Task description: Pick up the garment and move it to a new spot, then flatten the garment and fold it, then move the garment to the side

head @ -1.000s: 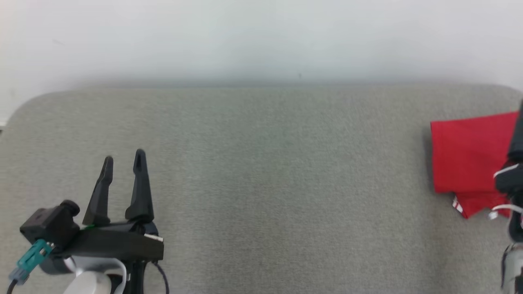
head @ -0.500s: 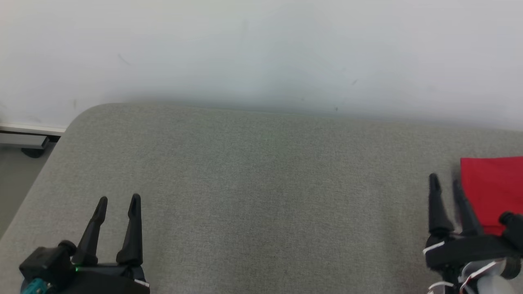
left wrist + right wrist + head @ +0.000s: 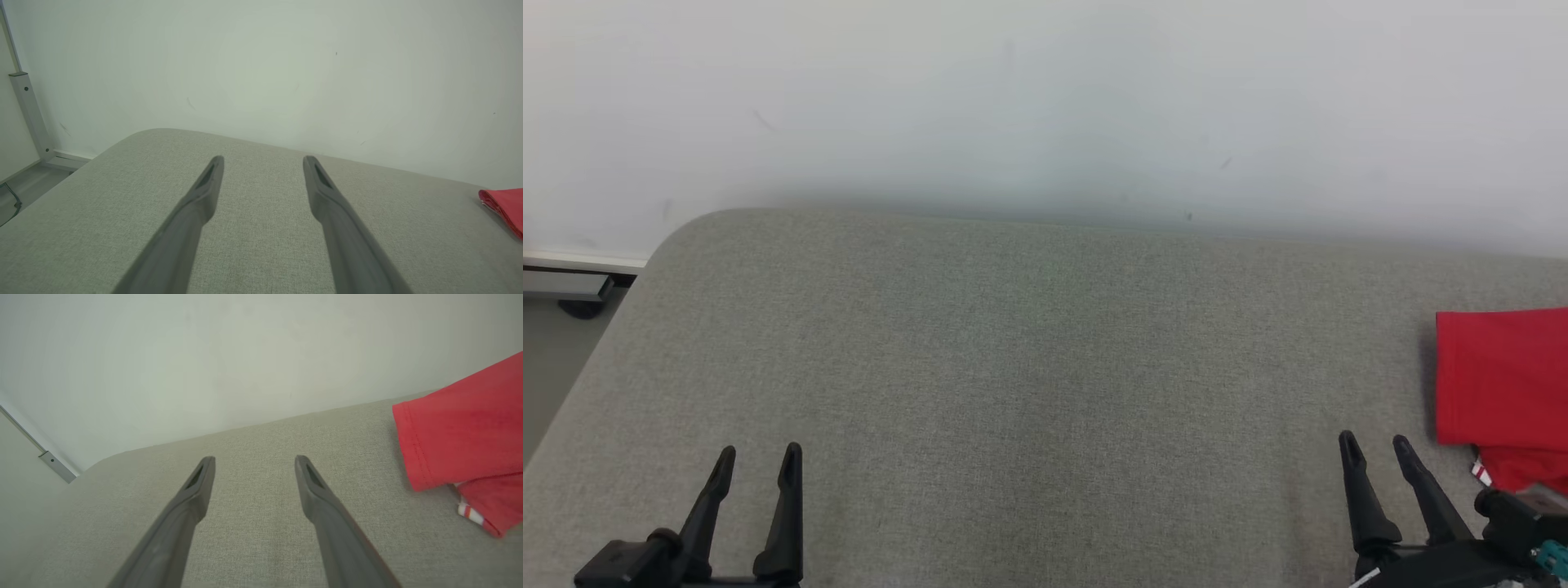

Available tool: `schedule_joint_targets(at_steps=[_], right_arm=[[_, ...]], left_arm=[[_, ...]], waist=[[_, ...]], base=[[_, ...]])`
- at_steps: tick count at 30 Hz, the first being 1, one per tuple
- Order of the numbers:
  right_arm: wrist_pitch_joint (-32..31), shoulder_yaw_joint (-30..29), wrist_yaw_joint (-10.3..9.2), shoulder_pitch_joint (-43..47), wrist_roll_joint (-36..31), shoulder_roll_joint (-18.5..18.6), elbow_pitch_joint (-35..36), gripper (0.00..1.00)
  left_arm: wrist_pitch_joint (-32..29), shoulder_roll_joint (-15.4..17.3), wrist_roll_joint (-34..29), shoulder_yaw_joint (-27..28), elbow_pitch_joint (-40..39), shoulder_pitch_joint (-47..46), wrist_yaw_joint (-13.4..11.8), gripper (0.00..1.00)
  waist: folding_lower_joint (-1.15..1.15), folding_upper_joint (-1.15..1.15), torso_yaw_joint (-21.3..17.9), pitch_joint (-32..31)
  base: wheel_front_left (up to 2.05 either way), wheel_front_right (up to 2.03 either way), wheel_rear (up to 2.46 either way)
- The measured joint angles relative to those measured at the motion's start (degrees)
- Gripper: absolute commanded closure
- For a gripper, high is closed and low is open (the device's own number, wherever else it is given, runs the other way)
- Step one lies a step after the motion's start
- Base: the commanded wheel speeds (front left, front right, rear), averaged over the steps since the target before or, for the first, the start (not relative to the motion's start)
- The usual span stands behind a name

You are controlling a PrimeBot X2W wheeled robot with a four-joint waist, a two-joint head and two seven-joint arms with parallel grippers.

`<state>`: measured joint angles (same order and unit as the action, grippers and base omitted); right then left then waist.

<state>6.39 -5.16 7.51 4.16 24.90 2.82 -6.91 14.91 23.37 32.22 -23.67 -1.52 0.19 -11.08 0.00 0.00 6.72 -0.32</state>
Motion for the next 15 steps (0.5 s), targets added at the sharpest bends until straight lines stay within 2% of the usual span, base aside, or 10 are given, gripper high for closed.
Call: schedule_joint_targets(at_steps=[3, 15], right_arm=[[-1.0, -1.7, 0.0, 1.0, -2.7, 0.0, 1.0, 0.0], [-2.8, -3.8, 0.0, 2.6, -3.2, 0.0, 3.6, 0.0]], left_arm=[[0.0, -0.4, -0.5, 0.5, 0.1, 0.5, 0.0, 0.0], [0.0, -3.0, -1.9, 3.3, -0.5, 1.5, 0.0, 0.0]], waist=[[0.0, 0.0, -0.4, 0.3], [0.0, 0.0, -2.1, 1.0]], base=[[0.0, 0.0, 0.0], [0.0, 0.0, 0.0]])
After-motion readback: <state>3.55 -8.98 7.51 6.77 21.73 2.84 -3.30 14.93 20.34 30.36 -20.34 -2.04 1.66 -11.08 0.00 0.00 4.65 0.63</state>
